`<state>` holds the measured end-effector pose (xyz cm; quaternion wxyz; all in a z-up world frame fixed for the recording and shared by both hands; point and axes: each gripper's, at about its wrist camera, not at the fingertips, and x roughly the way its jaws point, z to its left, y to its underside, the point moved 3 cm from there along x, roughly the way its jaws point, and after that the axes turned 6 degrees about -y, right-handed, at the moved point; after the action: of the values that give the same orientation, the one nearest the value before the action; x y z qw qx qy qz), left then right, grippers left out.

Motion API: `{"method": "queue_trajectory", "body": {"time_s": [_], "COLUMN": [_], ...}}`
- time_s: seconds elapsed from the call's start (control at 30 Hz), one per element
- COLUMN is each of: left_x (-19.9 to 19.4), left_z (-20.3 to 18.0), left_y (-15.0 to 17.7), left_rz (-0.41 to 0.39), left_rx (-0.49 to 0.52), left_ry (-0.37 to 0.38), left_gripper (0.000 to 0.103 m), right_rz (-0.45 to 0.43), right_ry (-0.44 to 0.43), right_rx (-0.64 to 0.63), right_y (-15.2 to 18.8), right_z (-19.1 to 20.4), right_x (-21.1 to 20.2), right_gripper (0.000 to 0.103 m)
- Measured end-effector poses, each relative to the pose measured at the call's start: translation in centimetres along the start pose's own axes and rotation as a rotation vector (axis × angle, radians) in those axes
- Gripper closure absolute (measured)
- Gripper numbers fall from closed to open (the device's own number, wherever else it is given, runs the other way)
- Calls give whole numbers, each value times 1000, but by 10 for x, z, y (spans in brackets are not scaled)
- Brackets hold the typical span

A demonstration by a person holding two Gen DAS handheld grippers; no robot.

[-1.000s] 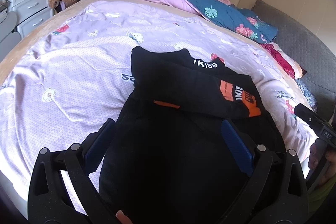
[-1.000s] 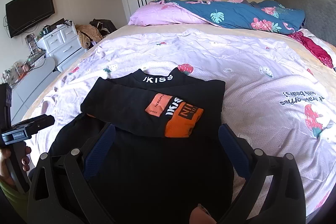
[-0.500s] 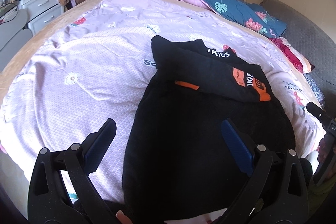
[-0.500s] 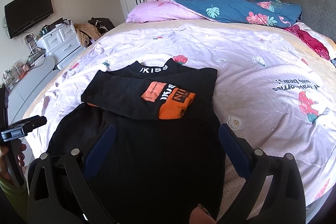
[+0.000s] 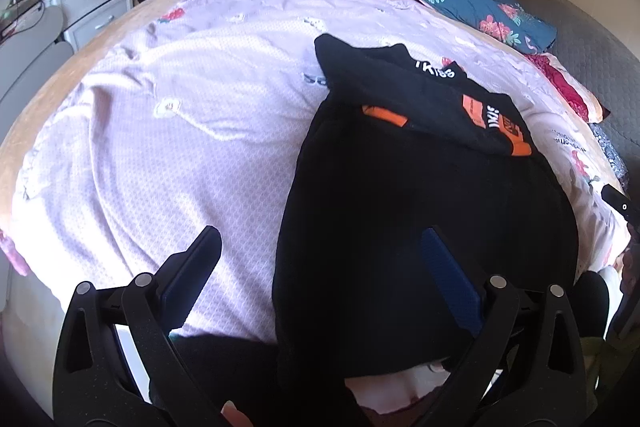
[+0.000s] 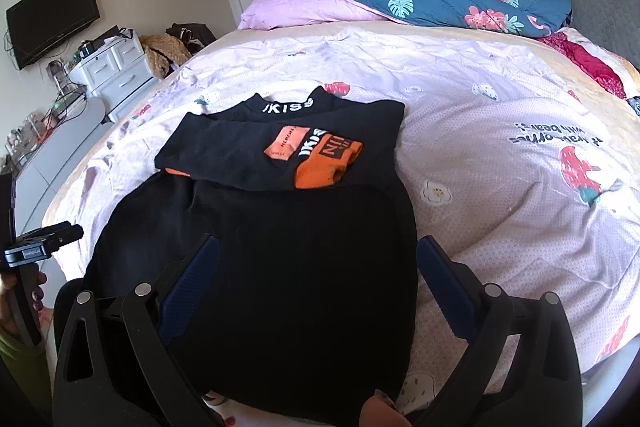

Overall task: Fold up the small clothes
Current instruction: 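Move both tools down the shirt body to the hem, then grasp the shirt hem with both tools and lift it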

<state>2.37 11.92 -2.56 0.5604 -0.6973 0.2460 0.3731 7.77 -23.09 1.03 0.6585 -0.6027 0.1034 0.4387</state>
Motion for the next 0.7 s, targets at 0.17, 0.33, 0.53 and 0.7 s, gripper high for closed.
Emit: {"method": "queue_trajectory", "body": {"time_s": [0.17, 0.33, 0.53, 0.7], "left_x": [2, 8, 15, 23], "left_z": [5, 7, 6, 11], "left_y": [24, 45, 58, 62], "left_rz": [41, 91, 138, 157], "left_rx": [21, 18, 13, -6], "left_ry": [16, 39, 46, 38], "left_gripper": [25, 58, 60, 57], "right_rz": [15, 27, 53, 115], "right_ry": [6, 20, 28, 19], "right_rx": [5, 12, 1, -29], "right_y": [9, 17, 29, 50], "right_z": [-3, -9, -12, -15], "right_x": [-3, -5, -10, -15], "right_gripper": [5, 5, 5, 5]}}
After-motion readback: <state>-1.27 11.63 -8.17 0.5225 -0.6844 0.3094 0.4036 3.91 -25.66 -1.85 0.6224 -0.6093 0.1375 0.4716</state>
